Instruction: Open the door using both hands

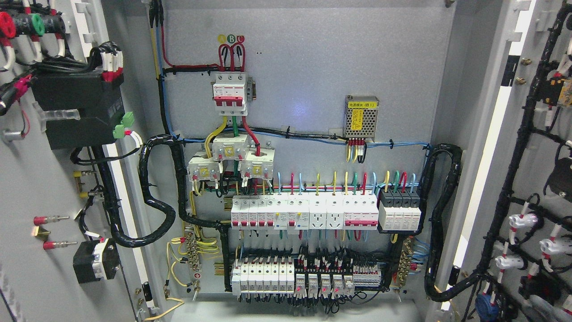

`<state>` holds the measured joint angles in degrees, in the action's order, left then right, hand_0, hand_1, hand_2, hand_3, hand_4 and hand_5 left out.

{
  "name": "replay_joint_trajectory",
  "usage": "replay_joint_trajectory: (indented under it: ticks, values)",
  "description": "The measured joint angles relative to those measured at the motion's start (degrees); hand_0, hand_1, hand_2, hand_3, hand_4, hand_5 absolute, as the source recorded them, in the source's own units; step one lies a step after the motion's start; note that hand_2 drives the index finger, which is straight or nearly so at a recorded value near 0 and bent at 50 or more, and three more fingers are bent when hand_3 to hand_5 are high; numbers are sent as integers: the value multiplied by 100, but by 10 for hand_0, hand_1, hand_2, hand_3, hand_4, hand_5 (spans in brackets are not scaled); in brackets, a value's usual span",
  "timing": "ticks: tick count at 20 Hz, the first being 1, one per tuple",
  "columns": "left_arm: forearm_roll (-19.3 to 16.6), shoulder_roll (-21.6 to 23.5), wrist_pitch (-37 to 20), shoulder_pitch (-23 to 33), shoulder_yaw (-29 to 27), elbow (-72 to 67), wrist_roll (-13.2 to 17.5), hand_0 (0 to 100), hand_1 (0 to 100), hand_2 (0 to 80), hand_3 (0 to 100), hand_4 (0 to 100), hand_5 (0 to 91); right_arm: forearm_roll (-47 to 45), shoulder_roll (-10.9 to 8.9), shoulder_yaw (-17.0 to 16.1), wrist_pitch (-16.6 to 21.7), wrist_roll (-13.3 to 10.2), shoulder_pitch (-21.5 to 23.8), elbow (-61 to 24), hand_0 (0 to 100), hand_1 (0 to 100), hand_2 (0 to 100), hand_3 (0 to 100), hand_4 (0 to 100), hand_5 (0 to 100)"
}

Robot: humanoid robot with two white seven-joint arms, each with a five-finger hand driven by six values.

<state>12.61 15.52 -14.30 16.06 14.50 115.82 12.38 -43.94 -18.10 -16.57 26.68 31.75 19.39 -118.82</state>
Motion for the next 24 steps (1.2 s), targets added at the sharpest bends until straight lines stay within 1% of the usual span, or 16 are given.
replay_joint_trajectory:
  ticks: [4,7,11,20,24]
  values:
    - [55,49,-252,-34,-154,107,0,0,0,0,0,0,0,-229,-181,-15,0,0,2,43,0,0,0,0,0,0]
    - [187,120,-341,-43,-275,168,7,0,0,0,0,0,0,-355,-294,-33,-11,-1,-5,89,0,0,0,0,0,0]
    - [495,274,-385,-34,-484,232,28,0,0,0,0,0,0,-444,-412,-46,-22,-31,-22,157,0,0,0,0,0,0]
    - [1273,605,-414,71,-1064,297,-5,0,0,0,0,0,0,-521,-612,-42,-45,30,-66,340,0,0,0,0,0,0]
    - [1552,733,-417,127,-1317,306,-14,0,0,0,0,0,0,-535,-680,-58,-46,31,-81,436,0,0,0,0,0,0]
